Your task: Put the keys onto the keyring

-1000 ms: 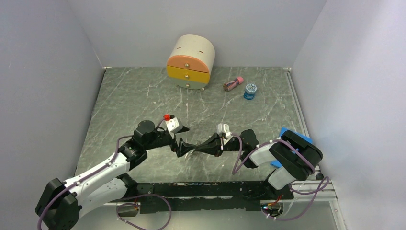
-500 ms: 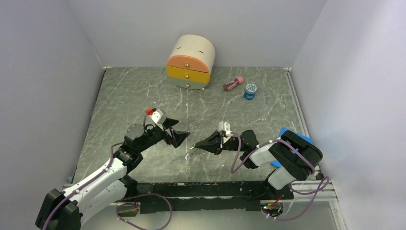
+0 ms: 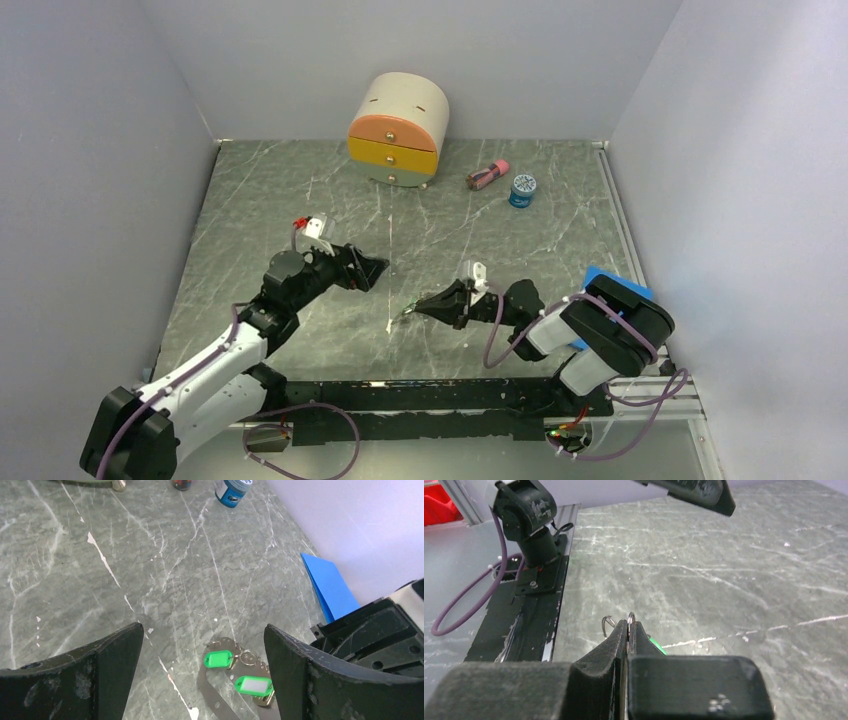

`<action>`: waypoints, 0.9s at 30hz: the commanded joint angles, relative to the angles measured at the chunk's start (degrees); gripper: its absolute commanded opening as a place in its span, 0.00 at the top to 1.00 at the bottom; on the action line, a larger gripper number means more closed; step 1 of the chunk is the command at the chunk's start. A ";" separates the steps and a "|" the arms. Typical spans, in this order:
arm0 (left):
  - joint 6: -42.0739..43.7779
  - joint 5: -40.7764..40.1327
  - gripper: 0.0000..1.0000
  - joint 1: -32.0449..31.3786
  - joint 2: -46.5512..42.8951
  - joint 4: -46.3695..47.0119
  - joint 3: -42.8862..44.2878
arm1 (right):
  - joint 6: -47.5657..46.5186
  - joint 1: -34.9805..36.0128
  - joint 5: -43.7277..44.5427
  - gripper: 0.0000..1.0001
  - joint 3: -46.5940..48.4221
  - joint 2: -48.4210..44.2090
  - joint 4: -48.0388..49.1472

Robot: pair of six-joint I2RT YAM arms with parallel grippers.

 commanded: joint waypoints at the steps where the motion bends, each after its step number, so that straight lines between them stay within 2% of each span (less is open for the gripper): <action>1: -3.46 -0.21 0.05 0.78 1.44 -1.26 3.77 | -0.25 -0.20 2.32 1.00 -3.49 -2.05 3.50; 8: -6.50 -0.66 0.05 2.20 3.78 -5.25 5.92 | -0.54 -0.17 5.69 1.00 -8.13 -5.31 -0.50; 13: -9.32 0.12 0.05 4.03 6.03 -6.82 7.28 | -2.16 -0.17 8.18 1.00 -6.98 -5.62 -5.79; 18: -14.47 5.12 0.05 8.93 8.96 -7.38 7.63 | -1.05 -0.24 11.52 1.00 -5.55 -4.55 -6.73; 23: -19.20 10.92 0.05 15.03 10.55 -2.81 4.71 | 1.05 -0.31 14.57 0.87 -4.52 -2.78 -5.91; 26: -19.58 12.94 0.05 18.00 10.62 -2.79 3.95 | 1.68 -0.74 15.17 0.75 -3.69 -2.55 -6.43; 27: -19.27 13.32 0.05 18.90 10.34 -3.37 3.82 | 1.77 -0.93 15.59 0.68 -3.28 -2.99 -7.32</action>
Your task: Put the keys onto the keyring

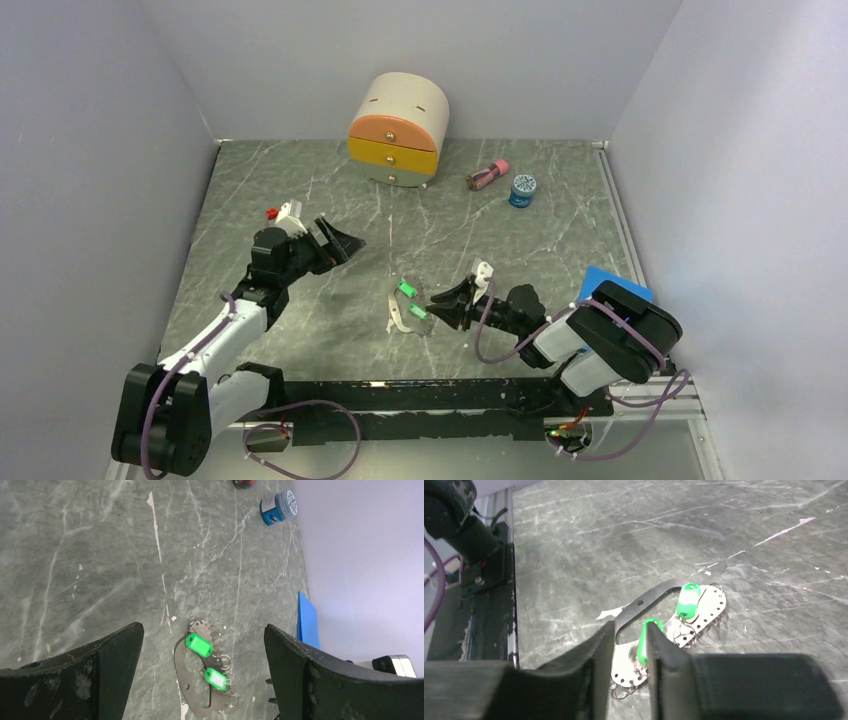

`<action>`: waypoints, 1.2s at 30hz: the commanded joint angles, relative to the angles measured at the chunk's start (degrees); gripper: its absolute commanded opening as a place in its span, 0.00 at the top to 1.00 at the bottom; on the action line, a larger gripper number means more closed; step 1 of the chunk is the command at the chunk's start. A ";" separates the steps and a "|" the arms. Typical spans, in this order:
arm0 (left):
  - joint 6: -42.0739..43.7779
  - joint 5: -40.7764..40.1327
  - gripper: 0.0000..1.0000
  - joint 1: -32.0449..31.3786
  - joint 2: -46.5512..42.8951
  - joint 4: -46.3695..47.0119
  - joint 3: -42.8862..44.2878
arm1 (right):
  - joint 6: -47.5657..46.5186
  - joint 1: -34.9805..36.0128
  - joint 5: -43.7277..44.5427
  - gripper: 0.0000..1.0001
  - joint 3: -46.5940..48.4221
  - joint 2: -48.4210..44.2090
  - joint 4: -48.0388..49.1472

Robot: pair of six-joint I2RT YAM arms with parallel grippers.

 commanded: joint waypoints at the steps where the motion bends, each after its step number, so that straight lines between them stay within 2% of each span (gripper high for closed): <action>1: -2.05 4.85 0.05 3.72 -0.78 1.85 -0.95 | 1.41 -0.88 3.15 0.60 2.65 -0.88 -0.57; 4: -0.51 4.71 0.05 6.01 -2.42 0.38 -1.11 | 0.57 -1.11 5.02 0.39 3.88 -3.47 -4.90; 6: 0.56 4.67 0.05 7.52 -3.66 -0.24 -1.03 | -0.80 -1.44 6.00 0.30 5.03 -5.41 -8.53; 10: 2.91 3.35 0.05 10.19 -5.27 -1.89 -0.63 | -1.55 -4.49 6.58 0.20 8.79 -8.31 -17.86; 15: 9.84 -0.36 0.05 11.14 -5.12 -3.68 0.36 | 1.80 -12.70 4.47 0.13 11.90 -10.09 -23.35; 18: 14.36 -5.39 0.05 11.14 -4.19 -3.63 1.18 | 1.57 -16.50 8.44 0.02 14.94 -12.32 -31.37; 21: 17.90 -9.75 0.05 11.15 -2.85 -0.60 1.13 | -0.88 -18.40 15.66 0.01 17.19 -15.13 -37.85; 26: 21.81 -16.90 0.05 11.10 1.14 9.60 -0.94 | -4.68 -21.32 26.64 0.01 20.56 -18.17 -47.95; 29: 22.45 -24.25 0.05 11.12 2.97 10.90 -1.64 | -6.67 -22.21 34.61 0.01 22.72 -19.40 -54.79; 36: 21.67 -42.98 0.05 11.15 3.67 7.42 -2.87 | -9.87 -24.57 44.62 0.01 18.71 -21.47 -54.33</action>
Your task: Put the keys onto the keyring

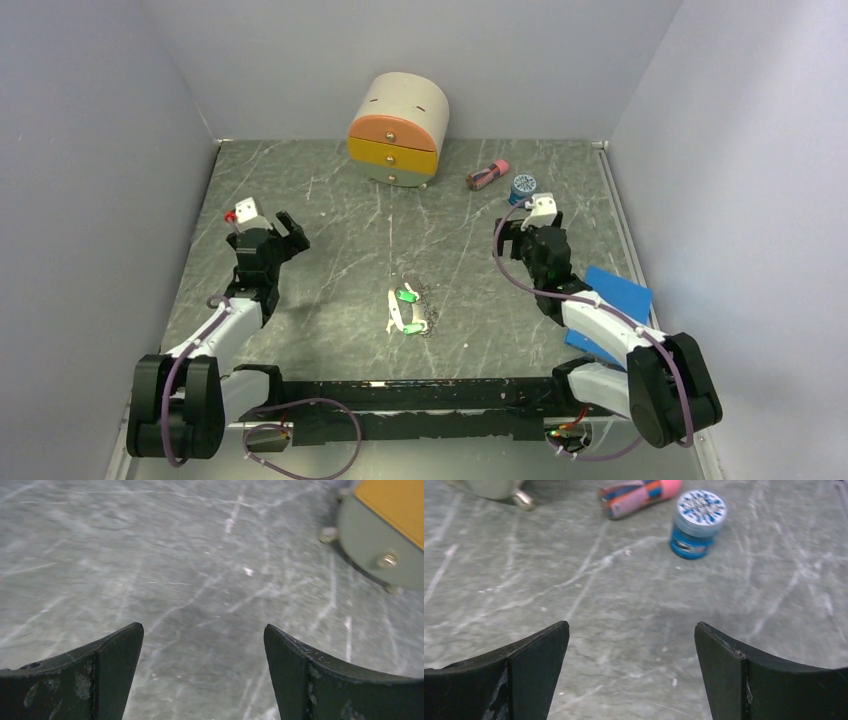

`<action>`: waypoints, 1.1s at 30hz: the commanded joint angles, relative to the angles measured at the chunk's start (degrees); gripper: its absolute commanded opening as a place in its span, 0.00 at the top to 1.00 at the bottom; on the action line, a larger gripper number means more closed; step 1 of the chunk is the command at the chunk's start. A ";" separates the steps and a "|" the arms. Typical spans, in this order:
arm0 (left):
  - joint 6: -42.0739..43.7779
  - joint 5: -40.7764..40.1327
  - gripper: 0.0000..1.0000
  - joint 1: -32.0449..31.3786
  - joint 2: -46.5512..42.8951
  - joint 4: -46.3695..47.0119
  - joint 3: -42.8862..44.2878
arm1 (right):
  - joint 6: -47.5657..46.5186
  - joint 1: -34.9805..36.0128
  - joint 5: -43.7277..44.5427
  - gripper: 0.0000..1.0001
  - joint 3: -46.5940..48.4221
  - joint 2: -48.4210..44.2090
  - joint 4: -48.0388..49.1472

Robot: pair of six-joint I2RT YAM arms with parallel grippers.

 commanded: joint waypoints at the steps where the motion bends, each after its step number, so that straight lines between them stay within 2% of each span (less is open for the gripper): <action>1: 0.73 -15.64 0.05 0.26 0.48 0.80 -0.42 | -4.40 -1.22 9.52 0.01 -2.74 -1.36 0.54; 3: 2.68 -17.60 0.05 0.19 0.92 -0.80 0.50 | -5.14 -1.84 11.83 0.01 -4.47 -0.49 2.79; 6: 10.23 -17.59 0.05 0.17 3.91 3.11 -0.08 | -5.35 -3.47 13.09 0.01 -7.06 1.31 7.37; 9: 13.61 -18.19 0.05 0.17 9.10 9.89 -1.88 | -4.43 -5.33 12.73 0.01 -8.89 3.97 13.55; 12: 14.97 -16.43 0.05 0.19 14.44 20.21 -3.75 | -4.90 -6.32 13.15 0.01 -7.48 6.65 14.42; 15: 17.01 -14.50 0.05 0.22 17.03 21.38 -2.34 | -6.33 -7.28 14.23 0.01 -7.66 8.34 18.19; 22: 21.24 -11.67 0.05 1.30 27.74 36.92 -3.17 | -7.28 -10.43 13.95 0.01 -7.41 11.57 23.86; 23: 21.27 -8.75 0.05 1.28 28.03 32.74 -1.81 | -7.59 -10.72 13.72 0.01 -7.48 12.12 25.22; 24: 21.43 -7.73 0.05 1.53 29.19 32.51 -1.30 | -7.18 -11.10 13.74 0.01 -7.47 12.69 26.37; 26: 22.96 -6.30 0.05 1.73 31.25 40.17 -3.25 | -5.63 -11.71 12.59 0.01 -7.78 13.49 28.16; 29: 23.85 -1.93 0.05 1.71 30.44 38.11 -3.45 | -5.46 -12.51 12.32 0.01 -10.92 17.10 38.32; 30: 25.63 -1.39 0.05 1.69 31.27 39.95 -3.37 | -5.07 -12.67 12.15 0.01 -11.05 16.77 37.72; 31: 25.38 -1.37 0.05 1.71 30.91 39.15 -3.25 | -4.06 -12.93 11.81 0.01 -10.89 15.98 36.49; 33: 24.96 -1.72 0.05 1.77 30.28 34.62 -1.78 | -4.03 -13.32 11.57 0.01 -12.55 16.89 41.34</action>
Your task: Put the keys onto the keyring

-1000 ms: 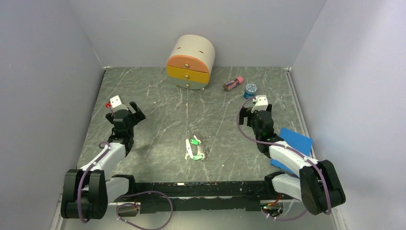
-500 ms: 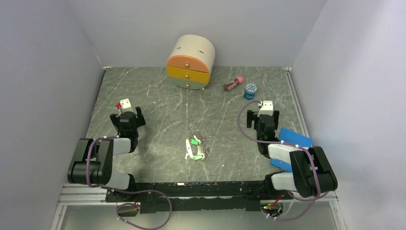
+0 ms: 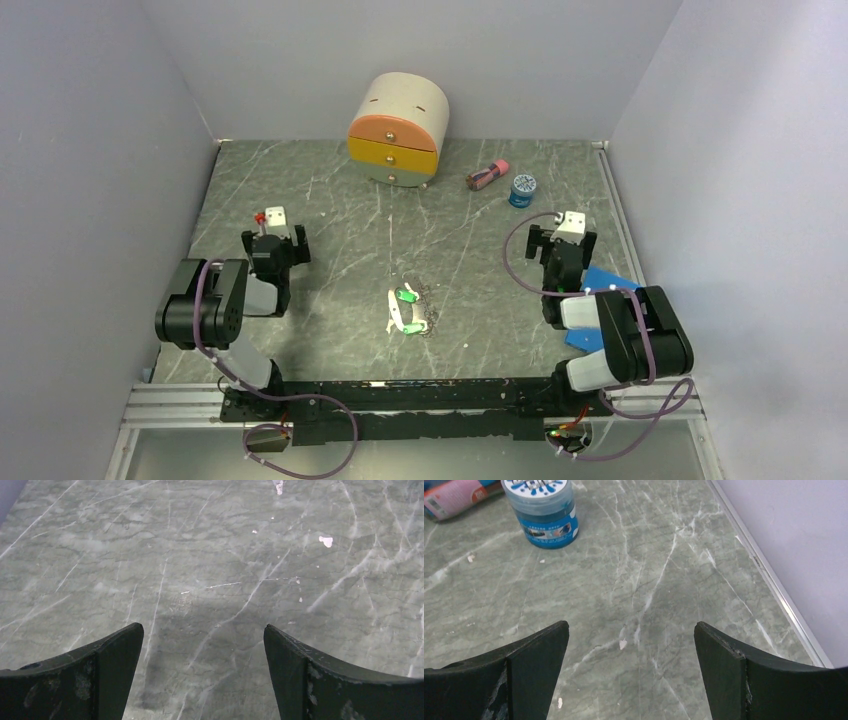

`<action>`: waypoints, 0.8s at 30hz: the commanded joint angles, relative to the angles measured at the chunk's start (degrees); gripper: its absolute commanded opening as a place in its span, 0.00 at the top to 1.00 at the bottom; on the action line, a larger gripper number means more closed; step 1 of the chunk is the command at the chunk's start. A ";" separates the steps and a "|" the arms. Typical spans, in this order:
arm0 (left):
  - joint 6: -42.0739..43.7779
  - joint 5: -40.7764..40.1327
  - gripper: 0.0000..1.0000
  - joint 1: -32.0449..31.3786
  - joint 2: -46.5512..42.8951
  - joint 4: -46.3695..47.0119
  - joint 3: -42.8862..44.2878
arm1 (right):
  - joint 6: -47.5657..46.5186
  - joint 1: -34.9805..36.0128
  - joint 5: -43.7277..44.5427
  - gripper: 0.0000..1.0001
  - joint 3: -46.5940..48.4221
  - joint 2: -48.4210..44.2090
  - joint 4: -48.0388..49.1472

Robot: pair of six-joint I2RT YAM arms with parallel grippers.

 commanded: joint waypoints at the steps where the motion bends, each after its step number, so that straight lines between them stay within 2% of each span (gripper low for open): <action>1: 2.81 3.24 0.05 0.37 -0.41 1.91 1.53 | 1.94 -1.22 -1.33 0.01 -3.21 0.92 12.49; 3: 2.81 3.24 0.05 0.41 -0.06 2.99 1.25 | 0.79 -1.79 -2.10 0.01 -3.75 4.01 17.57; 5: 2.81 3.15 0.05 0.40 -0.45 2.10 1.41 | 3.94 -2.40 -2.63 0.01 -1.52 2.38 10.08; 7: 2.81 3.16 0.05 0.45 -0.23 3.11 1.16 | 3.60 -2.89 -1.71 0.01 -1.58 3.72 12.55; 13: 2.81 3.22 0.05 0.43 -0.28 2.56 1.32 | 5.73 -2.81 3.29 0.01 -1.61 3.07 11.56; 24: 2.81 3.31 0.05 0.49 -0.28 2.54 1.34 | 5.58 -2.79 3.24 0.01 -1.47 3.33 11.85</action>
